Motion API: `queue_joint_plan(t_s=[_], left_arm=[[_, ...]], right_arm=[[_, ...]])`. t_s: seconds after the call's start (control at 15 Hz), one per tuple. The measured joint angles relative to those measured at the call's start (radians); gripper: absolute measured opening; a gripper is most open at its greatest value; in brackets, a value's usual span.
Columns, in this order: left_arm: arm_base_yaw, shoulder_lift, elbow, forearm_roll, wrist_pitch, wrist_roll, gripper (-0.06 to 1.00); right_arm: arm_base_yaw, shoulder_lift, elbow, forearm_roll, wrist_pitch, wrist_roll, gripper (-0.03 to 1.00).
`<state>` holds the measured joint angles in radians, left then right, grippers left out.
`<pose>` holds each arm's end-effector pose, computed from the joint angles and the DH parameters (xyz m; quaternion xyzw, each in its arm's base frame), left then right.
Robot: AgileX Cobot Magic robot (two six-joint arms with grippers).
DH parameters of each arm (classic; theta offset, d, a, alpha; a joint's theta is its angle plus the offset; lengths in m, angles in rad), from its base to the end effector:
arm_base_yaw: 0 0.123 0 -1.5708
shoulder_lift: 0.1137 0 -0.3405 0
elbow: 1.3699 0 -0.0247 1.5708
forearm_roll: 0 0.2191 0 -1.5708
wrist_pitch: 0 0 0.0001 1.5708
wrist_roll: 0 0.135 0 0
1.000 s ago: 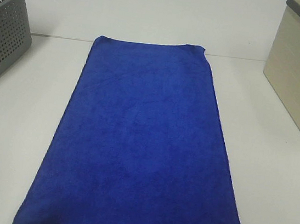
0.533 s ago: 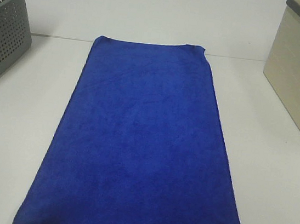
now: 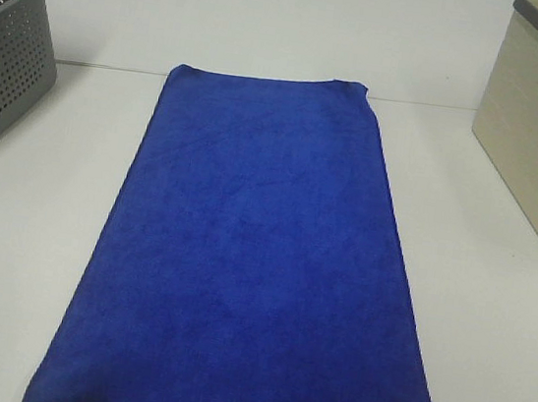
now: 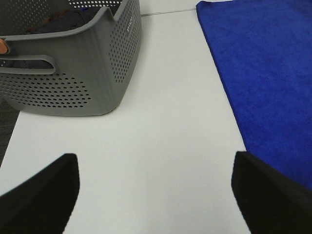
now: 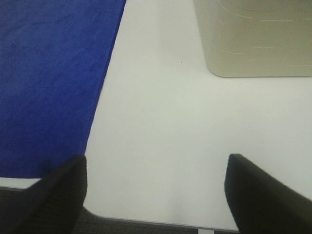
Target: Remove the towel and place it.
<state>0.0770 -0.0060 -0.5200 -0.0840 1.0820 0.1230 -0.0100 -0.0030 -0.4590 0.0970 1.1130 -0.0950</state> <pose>-0.0525 -0.0141 0.2451 0.0222 0.8510 0.0105 0.5246 -0.0506 0.0122 0.2243 -0.0394 0.8740 0.0231 0.4838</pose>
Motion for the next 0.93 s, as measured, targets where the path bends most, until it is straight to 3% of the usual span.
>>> queue_joint_plan(t_s=[0.47,0.67,0.93], left_arm=[[0.000,0.000,0.000,0.000,-0.001,0.000,0.80],[0.000,0.000,0.000,0.000,-0.001,0.000,0.80],[0.000,0.000,0.000,0.000,-0.001,0.000,0.80]], right_arm=[[0.004,0.000,0.000,-0.004,0.000,-0.033,0.76],[0.058,0.000,0.000,-0.004,0.000,-0.033,0.76],[0.065,0.000,0.000,-0.004,0.000,-0.033,0.76]])
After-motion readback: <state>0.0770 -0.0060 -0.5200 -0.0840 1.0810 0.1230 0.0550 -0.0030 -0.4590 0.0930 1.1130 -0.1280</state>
